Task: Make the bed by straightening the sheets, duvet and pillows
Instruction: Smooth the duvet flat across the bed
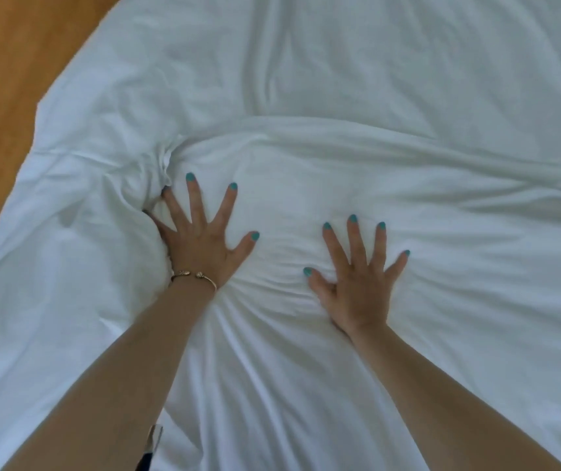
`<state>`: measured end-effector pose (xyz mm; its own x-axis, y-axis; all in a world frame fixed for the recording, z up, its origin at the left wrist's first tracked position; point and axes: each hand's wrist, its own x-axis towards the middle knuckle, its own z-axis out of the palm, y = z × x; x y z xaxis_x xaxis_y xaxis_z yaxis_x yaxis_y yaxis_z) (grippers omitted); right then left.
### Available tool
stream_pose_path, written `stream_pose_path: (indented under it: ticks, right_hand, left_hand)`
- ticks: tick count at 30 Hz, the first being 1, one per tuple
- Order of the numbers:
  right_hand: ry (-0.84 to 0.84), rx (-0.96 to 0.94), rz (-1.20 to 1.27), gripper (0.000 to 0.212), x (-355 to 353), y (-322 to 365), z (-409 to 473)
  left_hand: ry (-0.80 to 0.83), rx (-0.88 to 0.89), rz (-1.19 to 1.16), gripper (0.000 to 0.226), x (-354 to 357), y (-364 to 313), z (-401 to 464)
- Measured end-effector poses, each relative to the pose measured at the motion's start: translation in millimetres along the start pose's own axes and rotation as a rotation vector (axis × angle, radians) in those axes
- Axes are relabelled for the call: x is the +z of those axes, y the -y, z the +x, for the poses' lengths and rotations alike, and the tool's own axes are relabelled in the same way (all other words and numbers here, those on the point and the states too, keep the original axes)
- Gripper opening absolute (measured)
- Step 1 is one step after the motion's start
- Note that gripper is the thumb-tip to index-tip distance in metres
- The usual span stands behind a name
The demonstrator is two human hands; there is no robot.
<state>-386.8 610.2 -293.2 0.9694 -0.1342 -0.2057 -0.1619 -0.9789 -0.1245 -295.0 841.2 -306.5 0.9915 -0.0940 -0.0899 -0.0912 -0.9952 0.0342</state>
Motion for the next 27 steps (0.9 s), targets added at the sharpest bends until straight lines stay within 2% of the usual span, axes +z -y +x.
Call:
stream_pose_path:
  ticks: [2, 5, 8, 10, 23, 27]
  right_hand:
    - [-0.123, -0.022, 0.022, 0.068, 9.8, -3.5, -1.6]
    - [-0.203, -0.033, 0.029, 0.068, 19.4, -5.3, 3.3]
    - [-0.253, -0.04, 0.025, 0.068, 31.2, -6.3, 5.8]
    - [-0.27, -0.042, 0.011, 0.064, 38.4, -8.5, 8.0]
    - [-0.284, -0.052, 0.012, 0.063, 55.0, -9.7, 13.4]
    - [-0.267, -0.039, -0.008, 0.062, 49.4, -9.0, 13.0]
  left_hand:
    - [-0.045, 0.017, 0.027, 0.078, 1.5, 1.5, -0.5]
    - [-0.106, 0.06, 0.027, 0.074, 4.2, 3.4, 1.2]
    - [-0.244, 0.284, 0.002, 0.067, 12.5, 7.4, 1.4]
    - [-0.28, 0.354, -0.021, 0.067, 14.2, 8.6, 3.1]
    - [-0.267, 0.317, -0.028, 0.075, 26.2, 10.2, 7.0]
    - [-0.194, 0.303, -0.034, 0.076, 25.2, 9.1, 9.1]
